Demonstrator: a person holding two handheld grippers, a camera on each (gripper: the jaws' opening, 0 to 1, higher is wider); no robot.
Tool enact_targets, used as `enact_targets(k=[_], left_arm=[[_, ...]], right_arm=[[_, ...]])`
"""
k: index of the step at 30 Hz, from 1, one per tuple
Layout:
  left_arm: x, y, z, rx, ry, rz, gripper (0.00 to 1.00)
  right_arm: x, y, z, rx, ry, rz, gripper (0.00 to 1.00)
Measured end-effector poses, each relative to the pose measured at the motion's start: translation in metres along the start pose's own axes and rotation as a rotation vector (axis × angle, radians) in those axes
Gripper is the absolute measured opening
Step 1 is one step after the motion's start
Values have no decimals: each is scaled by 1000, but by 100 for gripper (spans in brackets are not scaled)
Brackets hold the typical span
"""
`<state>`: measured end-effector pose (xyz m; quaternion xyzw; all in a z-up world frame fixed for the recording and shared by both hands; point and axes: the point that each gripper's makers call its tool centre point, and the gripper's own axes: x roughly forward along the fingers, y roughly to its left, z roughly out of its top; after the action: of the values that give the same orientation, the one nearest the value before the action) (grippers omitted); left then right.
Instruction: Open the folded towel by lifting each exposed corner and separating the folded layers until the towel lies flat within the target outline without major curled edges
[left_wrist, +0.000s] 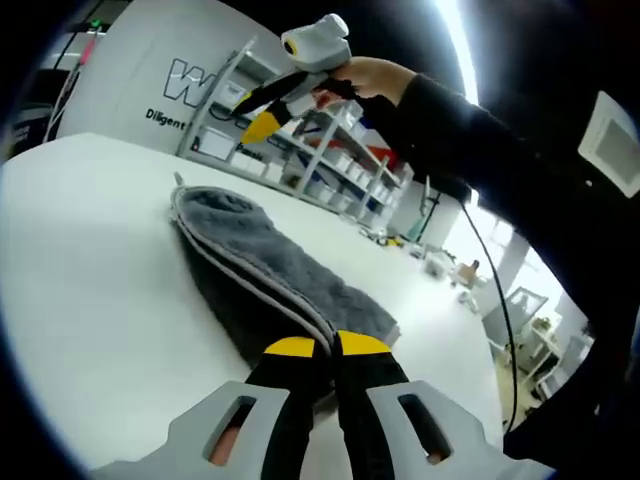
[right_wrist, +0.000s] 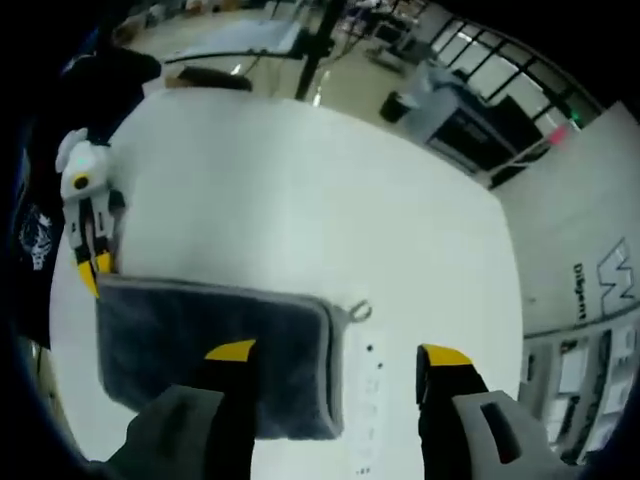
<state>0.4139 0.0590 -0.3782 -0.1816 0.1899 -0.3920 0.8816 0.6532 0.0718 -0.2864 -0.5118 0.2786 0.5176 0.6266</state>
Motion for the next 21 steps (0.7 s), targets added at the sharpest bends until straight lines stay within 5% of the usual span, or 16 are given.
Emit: enact_targets(k=[21], left_arm=[[1, 0, 2, -12, -2, -8, 5]], right_arm=[[50, 3, -8, 12, 22, 53, 55]])
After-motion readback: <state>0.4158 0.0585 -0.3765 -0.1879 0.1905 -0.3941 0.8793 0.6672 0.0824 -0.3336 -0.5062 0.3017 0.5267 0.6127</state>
